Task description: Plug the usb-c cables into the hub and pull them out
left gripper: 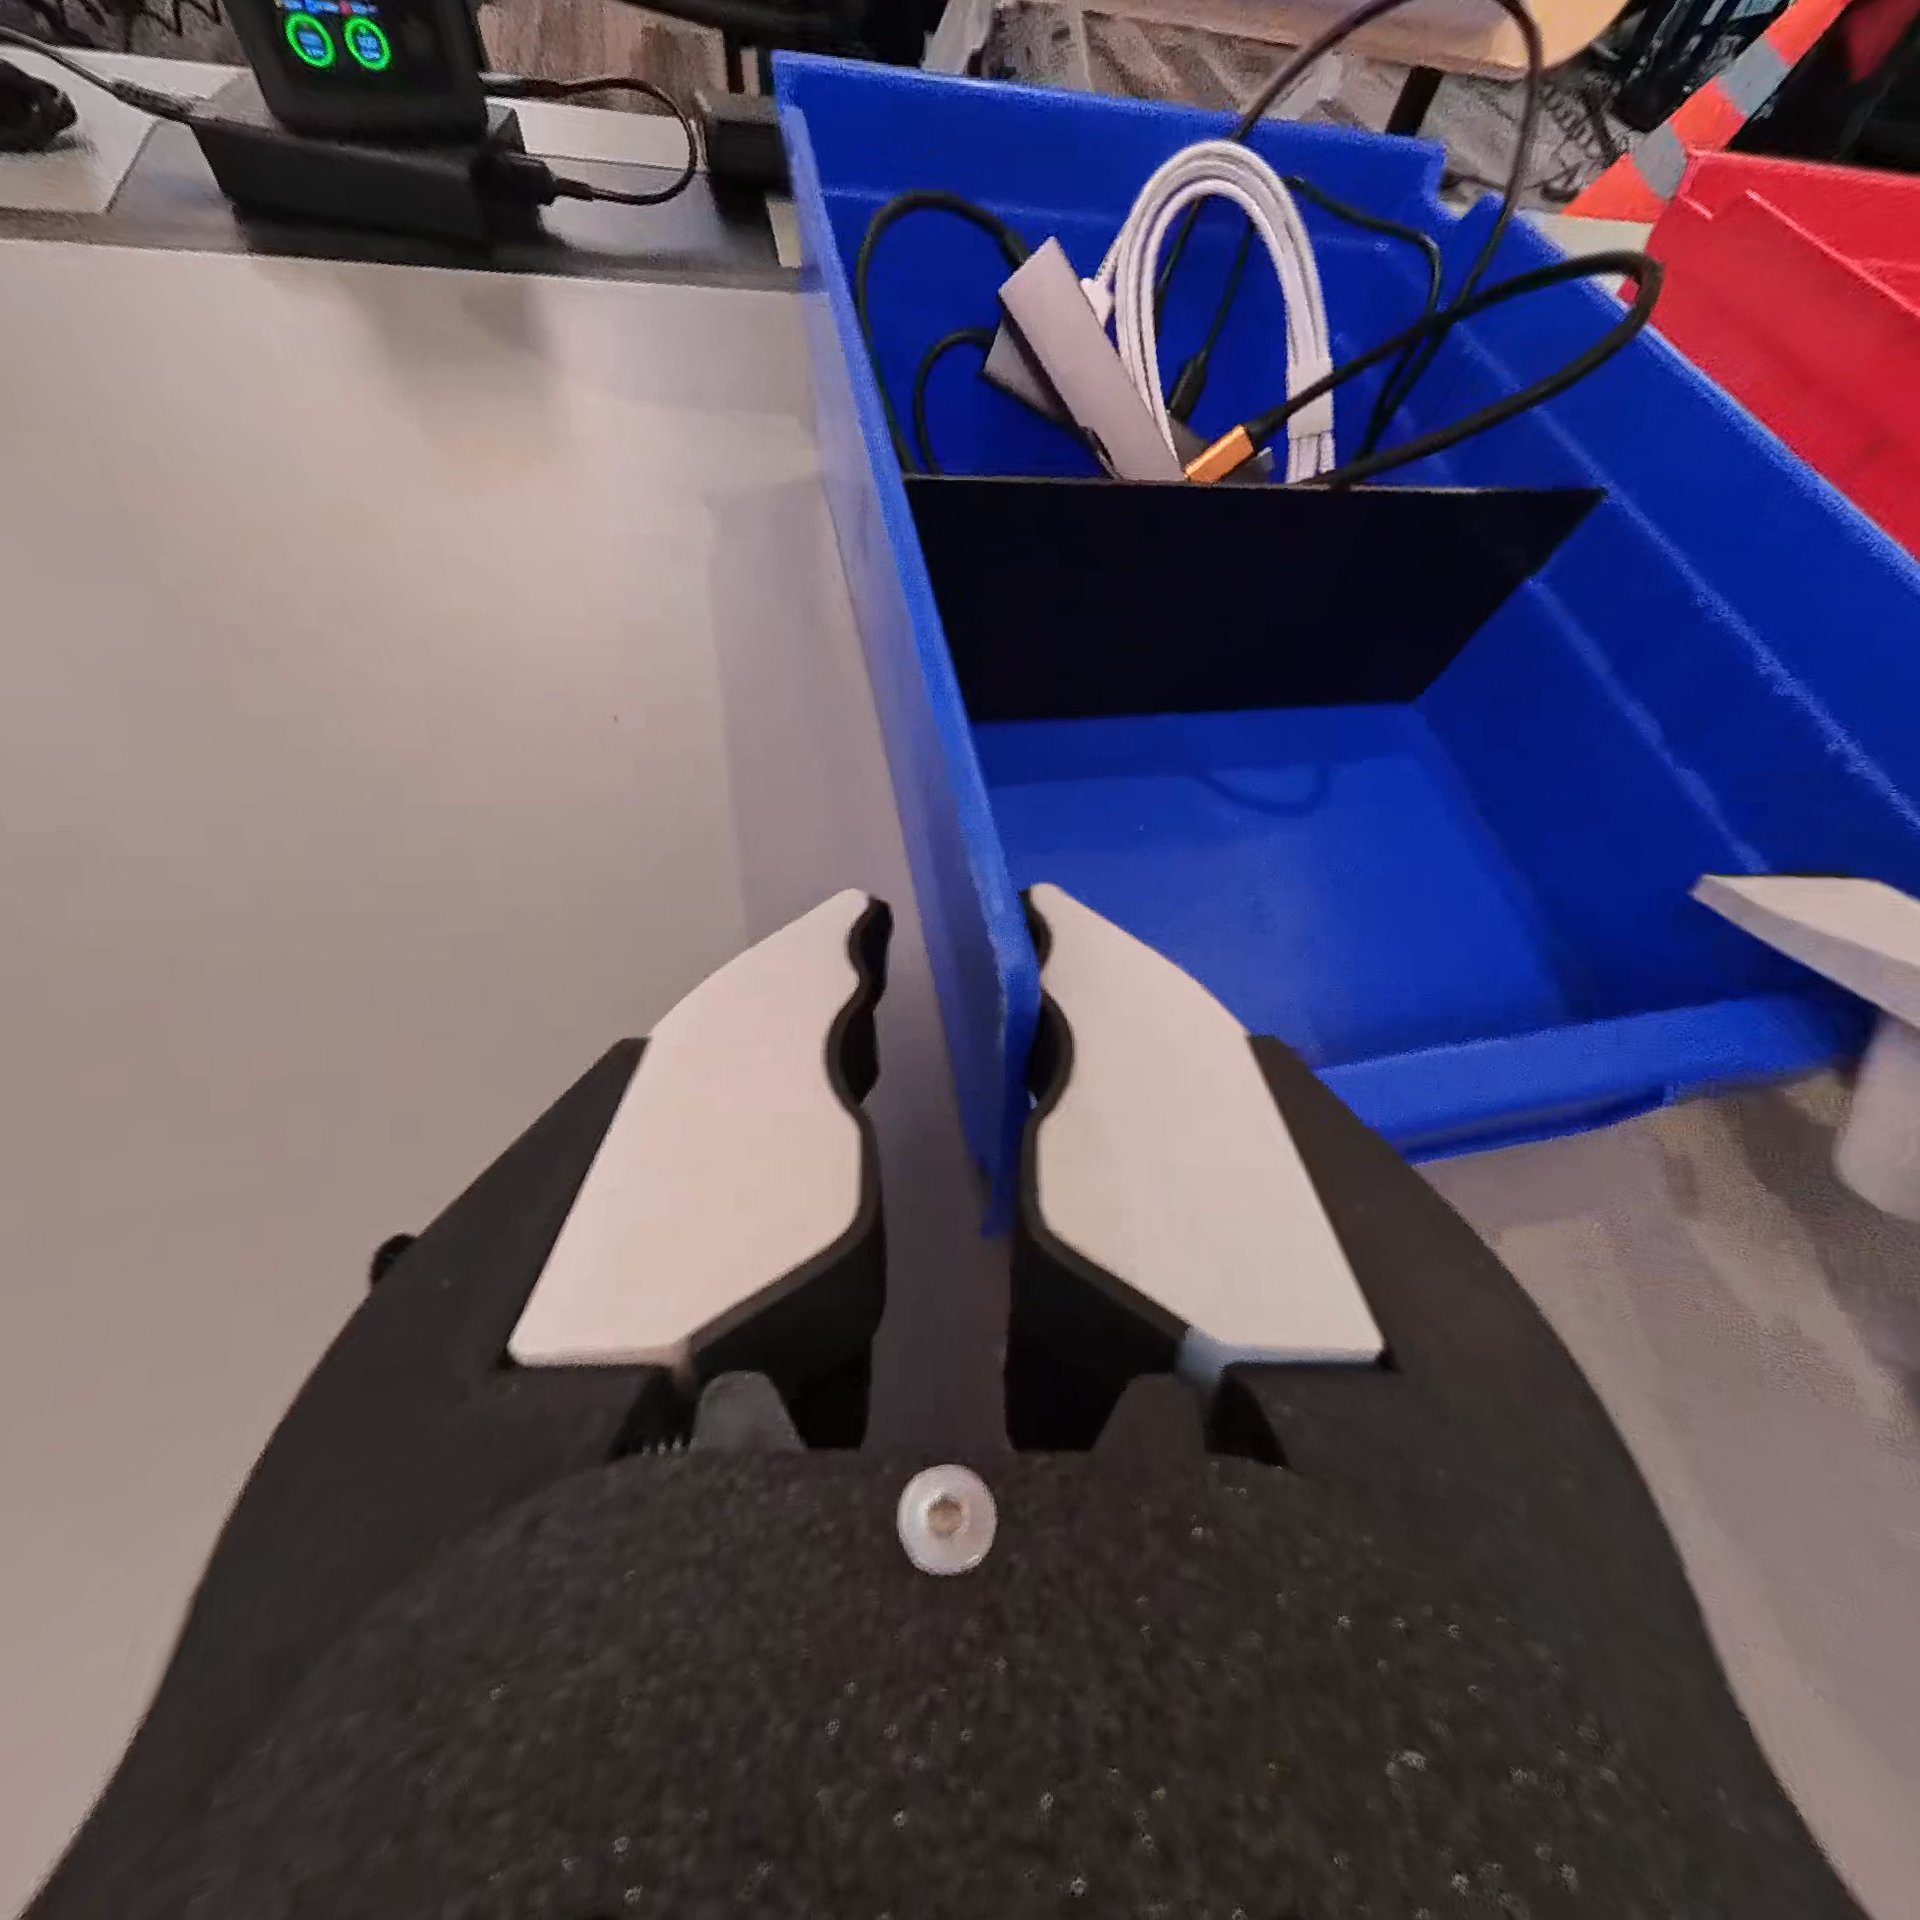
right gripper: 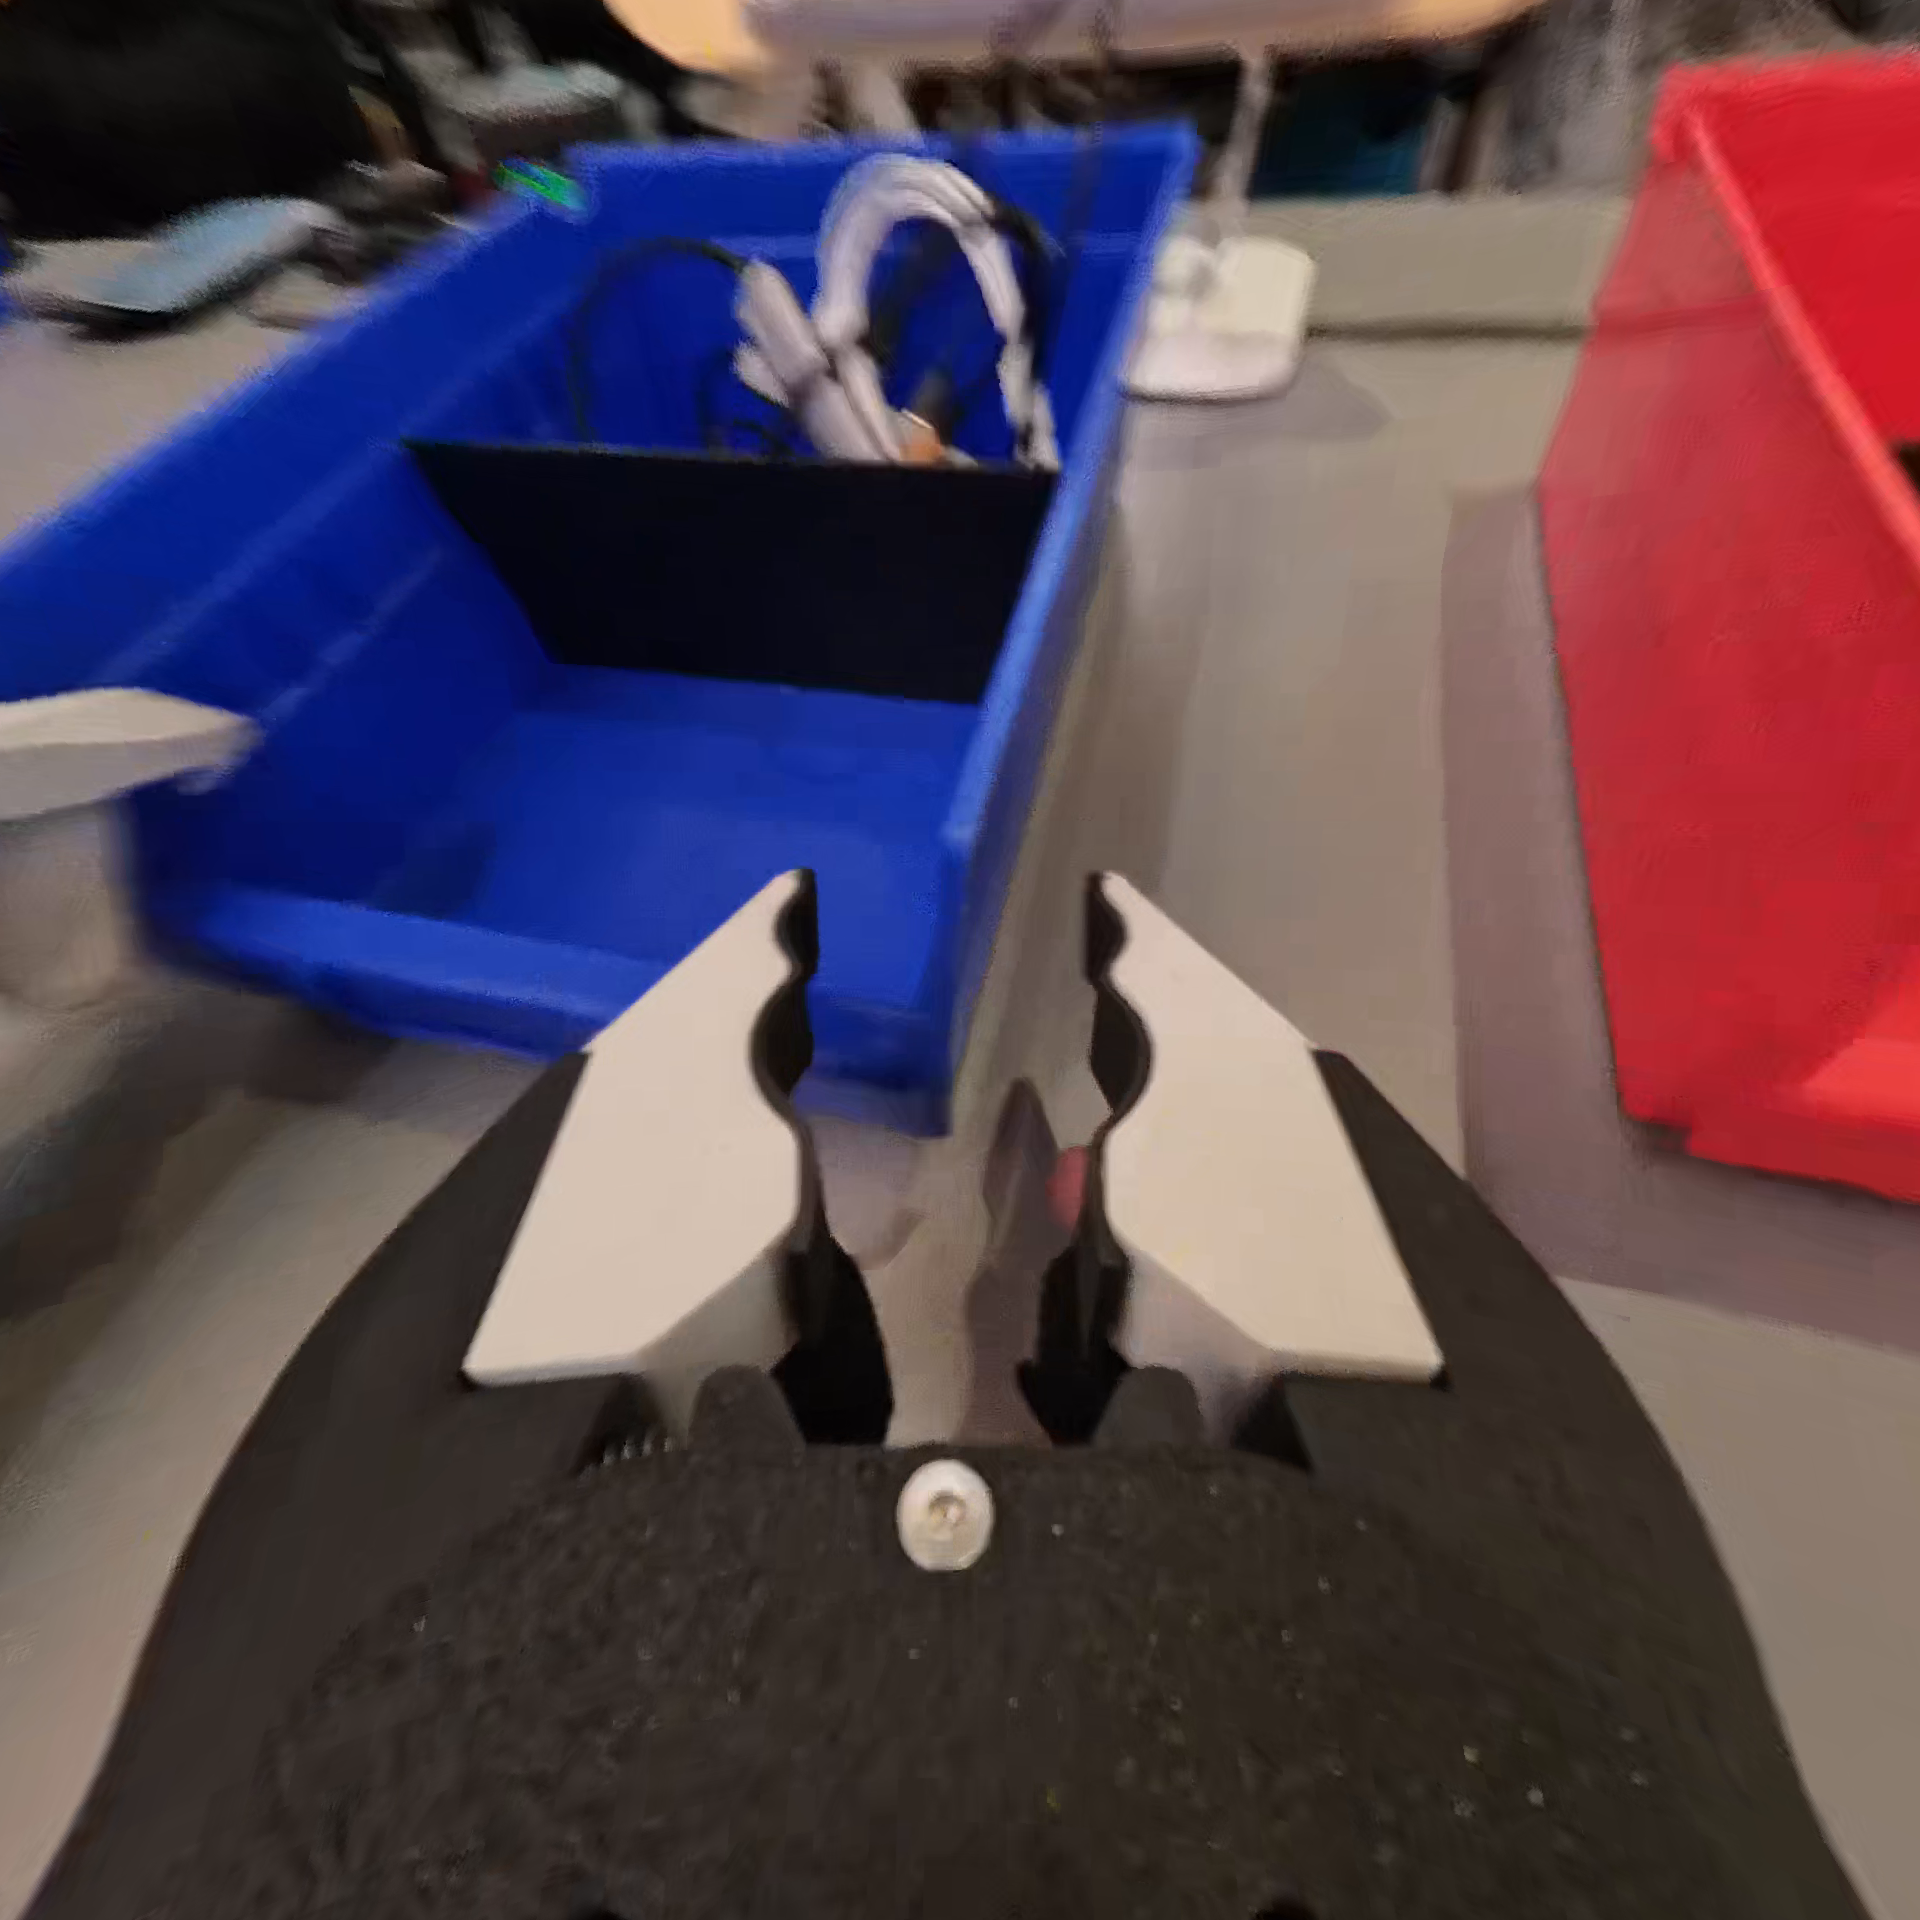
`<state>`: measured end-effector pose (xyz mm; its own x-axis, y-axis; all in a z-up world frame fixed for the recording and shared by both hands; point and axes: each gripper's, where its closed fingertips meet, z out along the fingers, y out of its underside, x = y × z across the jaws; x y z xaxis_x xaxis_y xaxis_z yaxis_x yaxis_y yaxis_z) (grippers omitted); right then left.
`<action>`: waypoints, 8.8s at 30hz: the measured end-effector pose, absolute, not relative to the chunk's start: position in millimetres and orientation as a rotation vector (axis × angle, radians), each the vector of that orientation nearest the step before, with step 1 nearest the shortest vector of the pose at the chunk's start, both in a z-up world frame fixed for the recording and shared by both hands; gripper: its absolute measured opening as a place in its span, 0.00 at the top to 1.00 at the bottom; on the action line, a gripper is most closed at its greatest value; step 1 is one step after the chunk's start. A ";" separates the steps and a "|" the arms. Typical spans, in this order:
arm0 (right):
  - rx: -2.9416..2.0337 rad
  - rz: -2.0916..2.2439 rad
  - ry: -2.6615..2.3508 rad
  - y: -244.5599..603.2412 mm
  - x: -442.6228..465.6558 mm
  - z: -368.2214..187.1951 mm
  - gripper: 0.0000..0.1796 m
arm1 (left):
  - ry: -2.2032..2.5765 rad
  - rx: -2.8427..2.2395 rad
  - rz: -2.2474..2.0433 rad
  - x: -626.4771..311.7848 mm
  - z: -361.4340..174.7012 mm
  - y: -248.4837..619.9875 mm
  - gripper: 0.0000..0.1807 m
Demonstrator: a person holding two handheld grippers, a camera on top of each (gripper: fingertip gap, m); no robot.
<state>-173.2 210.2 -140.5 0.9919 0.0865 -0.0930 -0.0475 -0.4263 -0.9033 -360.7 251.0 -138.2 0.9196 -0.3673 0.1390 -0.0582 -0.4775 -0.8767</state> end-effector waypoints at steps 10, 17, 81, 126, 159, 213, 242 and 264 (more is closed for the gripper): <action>-1.976 0.043 0.115 238.7 -214.2 -135.0 0.98 | 0.271 -2.041 -0.236 -410.9 -126.7 269.8 0.99; -1.932 0.066 -0.025 271.3 -332.1 -124.9 0.97 | 0.208 -1.943 -0.080 -529.7 -101.3 292.6 0.99; -1.968 0.239 -0.065 138.2 -1.9 -138.8 0.77 | 0.524 -2.117 -0.849 -413.7 -76.6 195.6 0.73; -1.668 0.343 -0.255 133.6 -55.4 -74.1 0.75 | 0.556 -1.457 -0.990 -388.9 202.8 345.4 0.87; -1.072 0.158 -0.948 159.8 -209.3 2.4 0.95 | 0.672 -1.520 -1.535 -213.7 -8.5 129.9 0.58; -1.708 0.677 -0.319 176.2 -241.9 -47.4 0.94 | 0.647 -1.449 -0.616 -254.0 -40.6 183.2 0.88; -1.782 0.701 -0.253 182.9 -228.1 -58.7 0.94 | 0.652 -1.621 -0.762 -239.6 -52.4 194.6 0.88; -1.754 0.792 -0.227 188.0 -205.0 -29.7 0.94 | 0.619 -1.559 -0.485 -273.5 -39.6 210.6 0.88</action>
